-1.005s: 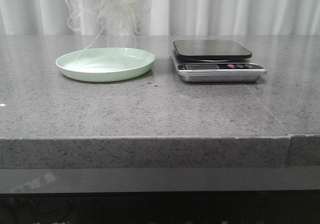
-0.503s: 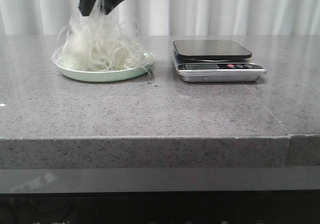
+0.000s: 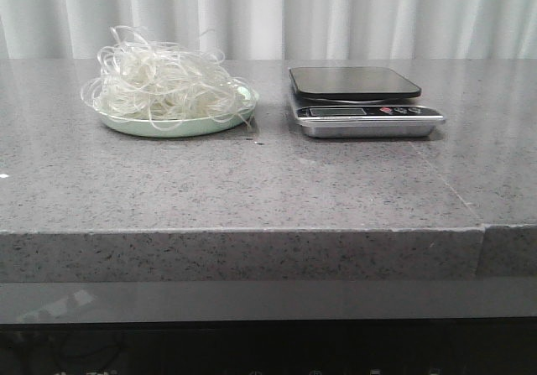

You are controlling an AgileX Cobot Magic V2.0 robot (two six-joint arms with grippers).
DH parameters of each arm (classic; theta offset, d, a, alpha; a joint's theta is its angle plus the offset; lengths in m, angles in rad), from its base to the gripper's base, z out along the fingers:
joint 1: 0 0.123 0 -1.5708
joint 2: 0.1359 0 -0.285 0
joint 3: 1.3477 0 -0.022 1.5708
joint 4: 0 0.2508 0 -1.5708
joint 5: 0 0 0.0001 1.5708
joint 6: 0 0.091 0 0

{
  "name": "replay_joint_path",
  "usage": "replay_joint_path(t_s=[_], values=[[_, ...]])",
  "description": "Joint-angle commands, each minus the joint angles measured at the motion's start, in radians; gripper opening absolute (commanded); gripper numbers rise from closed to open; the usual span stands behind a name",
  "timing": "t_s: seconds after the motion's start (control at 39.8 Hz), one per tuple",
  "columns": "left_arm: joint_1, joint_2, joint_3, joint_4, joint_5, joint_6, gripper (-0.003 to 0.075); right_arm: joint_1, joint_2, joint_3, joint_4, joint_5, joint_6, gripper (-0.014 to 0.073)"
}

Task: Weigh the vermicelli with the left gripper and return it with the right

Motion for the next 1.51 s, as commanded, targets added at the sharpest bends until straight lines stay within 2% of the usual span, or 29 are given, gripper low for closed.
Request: replay_joint_path(t_s=[0.0, 0.18, 0.55, 0.8, 1.18, 1.48], values=[[-0.006, 0.003, -0.026, -0.007, -0.067, -0.008, 0.0472, -0.010, -0.135, -0.011, -0.006, -0.015, 0.010, 0.0458], [-0.006, 0.003, -0.026, -0.007, -0.067, -0.008, 0.0472, -0.010, -0.295, 0.172, -0.018, -0.058, 0.011, 0.0458], [-0.006, 0.003, -0.026, -0.007, -0.067, -0.008, 0.0472, -0.011, -0.762, 0.791, -0.059, -0.253, 0.011, 0.0458], [-0.006, 0.003, -0.026, -0.007, -0.067, -0.008, 0.0472, -0.013, -1.072, 1.094, -0.067, -0.247, 0.022, 0.0458], [-0.006, 0.003, -0.026, -0.007, -0.069, -0.008, 0.0472, -0.013, -1.432, 1.339, -0.140, -0.164, 0.125, 0.0458], [-0.006, 0.003, -0.026, -0.007, -0.069, -0.008, 0.0472, -0.013, -1.500, 1.364, -0.140, -0.121, 0.124, 0.0458]])
